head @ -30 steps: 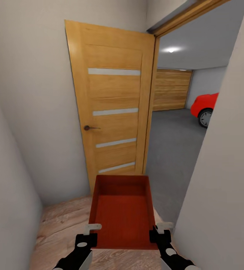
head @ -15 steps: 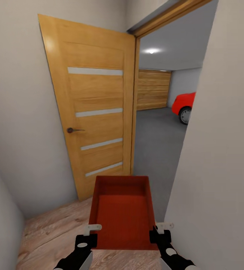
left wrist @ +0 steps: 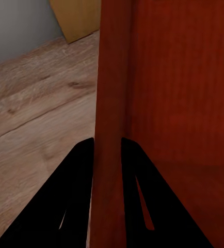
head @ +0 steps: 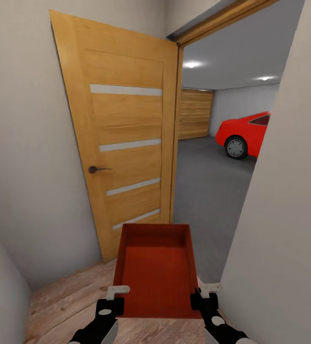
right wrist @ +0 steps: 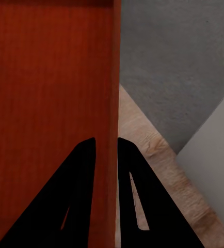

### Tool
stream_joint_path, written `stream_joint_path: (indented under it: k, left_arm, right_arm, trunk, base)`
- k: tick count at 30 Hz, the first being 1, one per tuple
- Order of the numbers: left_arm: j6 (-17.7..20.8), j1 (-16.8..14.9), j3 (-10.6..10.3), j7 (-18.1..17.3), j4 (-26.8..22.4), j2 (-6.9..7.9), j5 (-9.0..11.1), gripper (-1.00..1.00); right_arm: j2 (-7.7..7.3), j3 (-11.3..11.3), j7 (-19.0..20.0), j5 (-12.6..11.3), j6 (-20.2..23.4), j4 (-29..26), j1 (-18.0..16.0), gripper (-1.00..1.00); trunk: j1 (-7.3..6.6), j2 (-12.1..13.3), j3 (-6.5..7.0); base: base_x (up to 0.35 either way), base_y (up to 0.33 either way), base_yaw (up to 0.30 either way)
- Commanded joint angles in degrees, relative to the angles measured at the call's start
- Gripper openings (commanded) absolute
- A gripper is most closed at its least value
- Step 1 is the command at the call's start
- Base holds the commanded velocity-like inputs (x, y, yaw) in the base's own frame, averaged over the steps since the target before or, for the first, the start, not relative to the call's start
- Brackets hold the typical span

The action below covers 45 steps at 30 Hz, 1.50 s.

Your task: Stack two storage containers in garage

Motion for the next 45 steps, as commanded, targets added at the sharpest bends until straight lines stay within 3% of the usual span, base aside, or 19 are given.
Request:
stream_joint_path:
  k: [1, 22, 28, 29, 32, 37, 45]
  left_arm:
    - [0.09, 0.00, -1.32, 0.64, 0.40, 0.54, 0.79, -1.00]
    - [-0.01, 0.00, -1.29, 0.37, -0.13, 0.54, 0.96, -1.00]
    - [0.07, 0.00, -1.22, 0.37, 0.13, 0.54, 0.96, -1.00]
    - [-0.10, 0.00, -0.34, -0.09, -0.04, 0.53, 0.05, -1.00]
    - [-0.10, 0.00, 0.11, -0.13, -0.06, 0.54, -0.69, -1.00]
    - [-0.02, 0.00, 0.00, -0.20, -0.08, 0.54, -1.68, -1.00]
    - [0.01, 0.00, 0.55, -0.35, 0.14, 0.46, -3.21, -1.00]
  right_arm:
    - [-0.09, 0.51, -0.33, -0.22, -5.59, -0.06, -0.12, -1.00]
    - [0.00, 0.51, -0.37, -0.26, -5.60, -0.06, -0.12, -1.00]
    - [-0.02, 0.51, -0.38, -0.80, -5.60, -0.10, -0.12, -1.00]
    - [0.28, 0.87, -0.55, -1.44, -0.74, -0.06, -0.12, -1.00]
    - [0.31, 3.62, -0.55, -4.16, -1.80, 0.24, -0.12, -1.00]
    - [0.22, 9.46, -0.55, -11.06, -3.49, 1.71, -0.12, -1.00]
    - [0.21, 21.87, -0.72, -24.34, -5.00, 3.04, -0.12, -1.00]
  trunk:
    - [0.04, -0.08, -0.09]
    - [0.04, -0.08, -0.09]
    - [0.04, -0.08, -0.09]
    - [0.04, -0.08, -0.09]
    - [0.04, -0.08, -0.09]
    - [0.04, -0.08, -0.09]
    - [0.04, -0.08, -0.09]
  base:
    - [0.240, 0.253, -0.132]
    - [0.314, 0.109, -0.264]
    - [0.321, 0.144, -0.036]
    - [0.000, 0.000, 0.000]
    - [0.000, 0.000, 0.000]
    - [0.119, 0.000, 0.000]
    - [0.306, 0.000, 0.000]
